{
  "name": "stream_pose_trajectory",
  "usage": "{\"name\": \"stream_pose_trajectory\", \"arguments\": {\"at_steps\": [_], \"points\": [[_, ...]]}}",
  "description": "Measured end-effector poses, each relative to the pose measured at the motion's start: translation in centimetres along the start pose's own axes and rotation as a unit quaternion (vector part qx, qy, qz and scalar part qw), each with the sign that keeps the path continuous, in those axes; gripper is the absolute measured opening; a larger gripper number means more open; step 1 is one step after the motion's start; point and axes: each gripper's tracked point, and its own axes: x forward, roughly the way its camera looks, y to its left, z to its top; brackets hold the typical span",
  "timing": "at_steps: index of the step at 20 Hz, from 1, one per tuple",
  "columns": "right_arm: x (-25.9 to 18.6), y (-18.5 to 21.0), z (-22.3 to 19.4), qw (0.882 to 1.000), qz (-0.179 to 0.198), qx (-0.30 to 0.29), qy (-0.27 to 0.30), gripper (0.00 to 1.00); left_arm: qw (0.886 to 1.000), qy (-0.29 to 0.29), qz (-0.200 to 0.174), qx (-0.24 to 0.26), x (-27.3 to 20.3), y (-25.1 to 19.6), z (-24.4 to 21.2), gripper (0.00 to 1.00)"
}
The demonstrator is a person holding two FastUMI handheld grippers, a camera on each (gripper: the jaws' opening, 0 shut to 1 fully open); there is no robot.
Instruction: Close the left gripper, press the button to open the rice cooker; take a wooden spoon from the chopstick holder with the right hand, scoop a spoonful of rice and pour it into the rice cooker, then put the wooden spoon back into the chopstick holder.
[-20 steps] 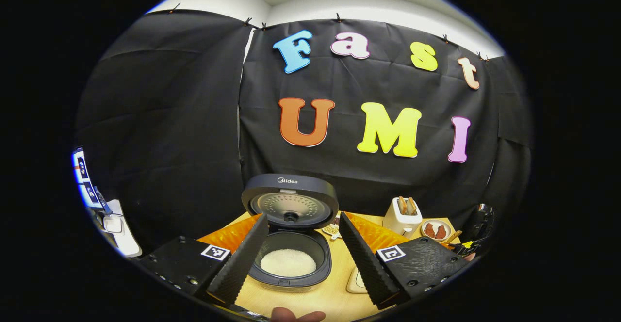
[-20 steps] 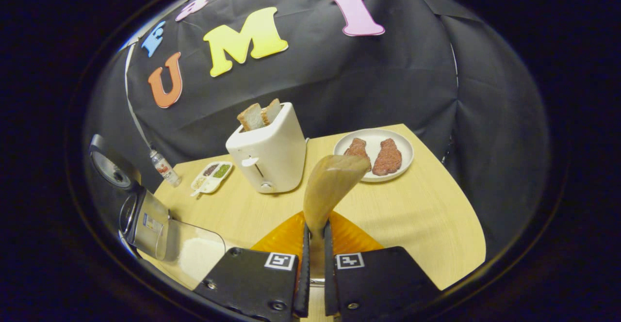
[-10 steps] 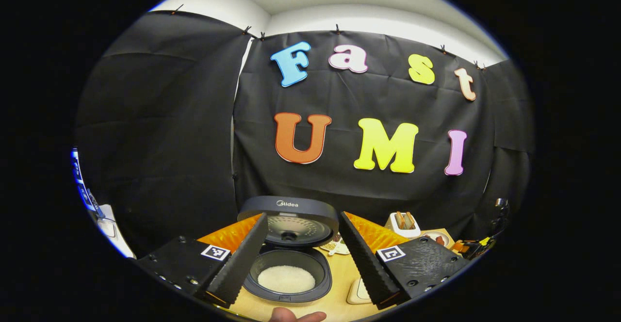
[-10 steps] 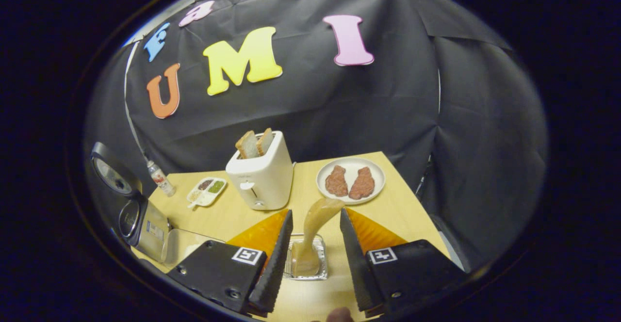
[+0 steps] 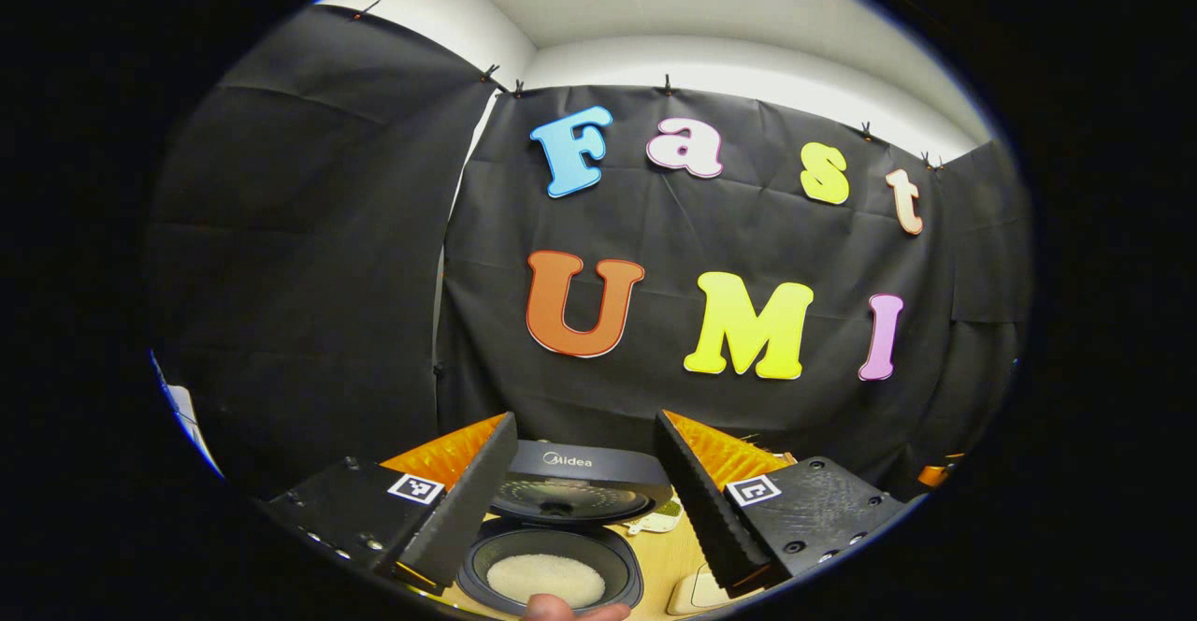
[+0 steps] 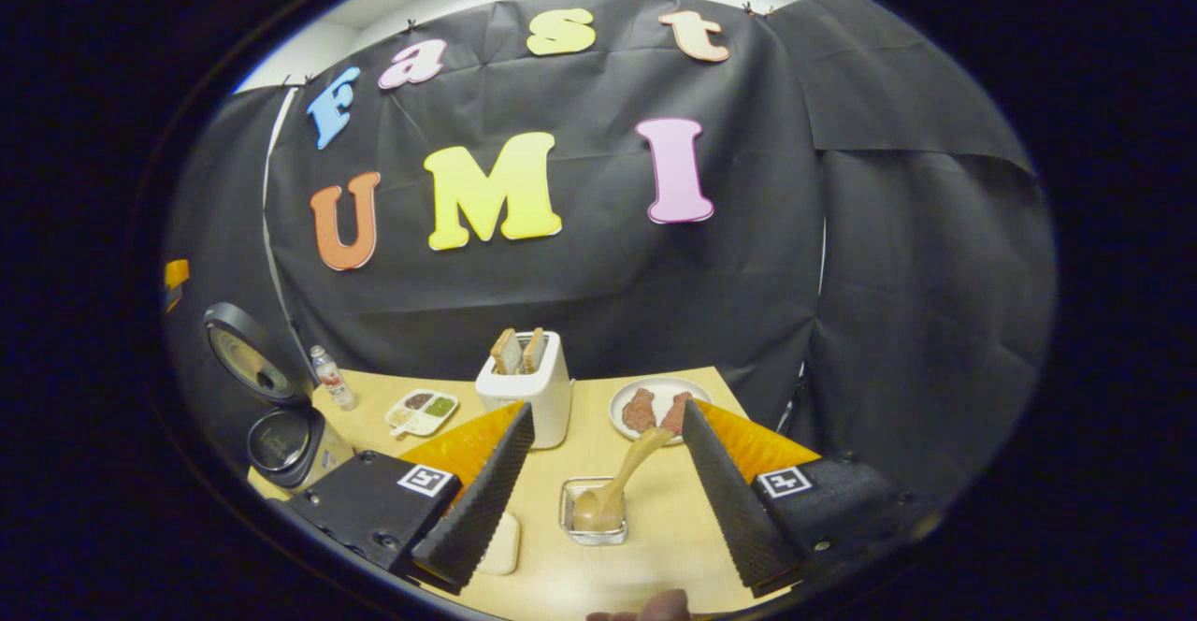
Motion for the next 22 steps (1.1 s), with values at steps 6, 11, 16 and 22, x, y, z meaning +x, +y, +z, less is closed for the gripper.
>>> {"name": "stream_pose_trajectory", "arguments": {"at_steps": [6, 11, 16, 22], "points": [[-6.2, -1.8, -0.8, 0.998, -0.054, 0.010, -0.023, 1.00, 0.999, 0.034, -0.009, 0.021, 5.0, 0.8, -2.1, 0.95], [-10.4, -3.9, -3.4, 0.994, -0.105, 0.013, -0.017, 1.00, 0.992, 0.110, 0.020, 0.050, 7.1, 2.6, -5.5, 0.94], [-11.7, -4.6, -4.6, 0.992, -0.121, 0.030, -0.004, 0.99, 0.988, 0.145, 0.024, 0.047, 6.3, 2.5, -6.2, 0.98], [-11.2, -2.0, -3.2, 0.996, -0.084, -0.003, -0.011, 0.99, 0.970, 0.238, 0.002, 0.045, 1.7, 1.9, -9.1, 0.97]]}}
